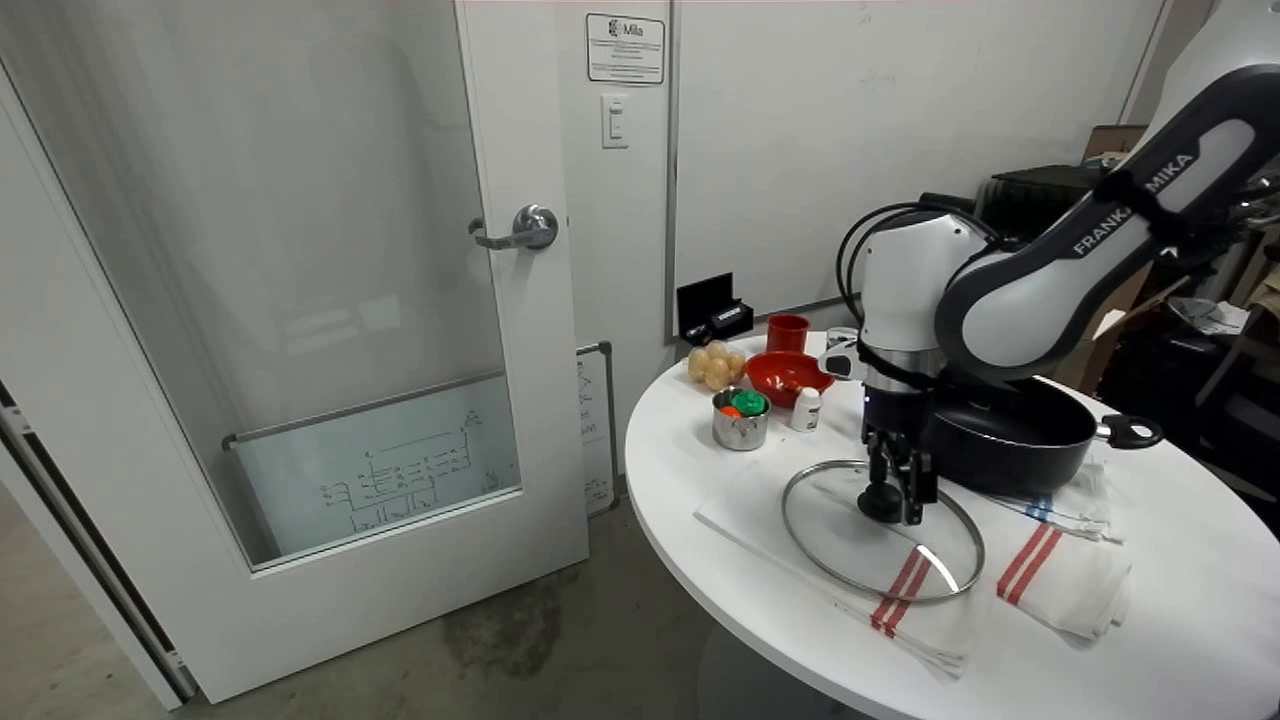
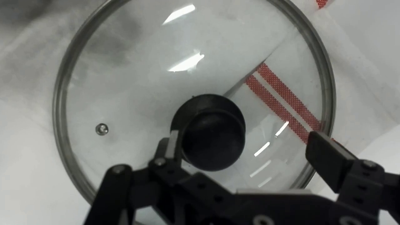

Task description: Put the glass lid on the pot.

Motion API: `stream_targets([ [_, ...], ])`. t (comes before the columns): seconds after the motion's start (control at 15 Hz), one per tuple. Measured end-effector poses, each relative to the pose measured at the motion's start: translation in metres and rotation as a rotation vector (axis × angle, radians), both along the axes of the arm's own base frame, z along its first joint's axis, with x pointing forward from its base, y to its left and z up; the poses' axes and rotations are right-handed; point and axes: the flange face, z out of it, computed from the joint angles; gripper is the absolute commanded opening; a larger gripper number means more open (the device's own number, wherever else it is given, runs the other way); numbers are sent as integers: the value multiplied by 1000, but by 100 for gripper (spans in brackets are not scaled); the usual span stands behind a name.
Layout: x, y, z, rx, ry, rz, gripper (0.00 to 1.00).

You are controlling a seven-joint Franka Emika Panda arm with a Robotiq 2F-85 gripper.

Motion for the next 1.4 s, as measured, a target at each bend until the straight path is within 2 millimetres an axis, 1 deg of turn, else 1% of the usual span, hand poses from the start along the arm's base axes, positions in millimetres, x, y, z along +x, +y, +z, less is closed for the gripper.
stream_targets([
  [0.47,1,-4,-7,13,-7,25,100],
  [0.53,1,-4,-8,15,-9,27,75],
  [0.6,1,-4,-8,16,-11,27,74],
  [0.67,1,-4,-9,18,-13,29,68],
  [0.87,4,-4,-9,23,-25,32,43],
  [1.0,8,-6,-7,27,-34,32,29],
  [1.07,10,-8,-6,28,-37,32,25],
  [1.4,10,-8,-6,28,-38,32,25],
])
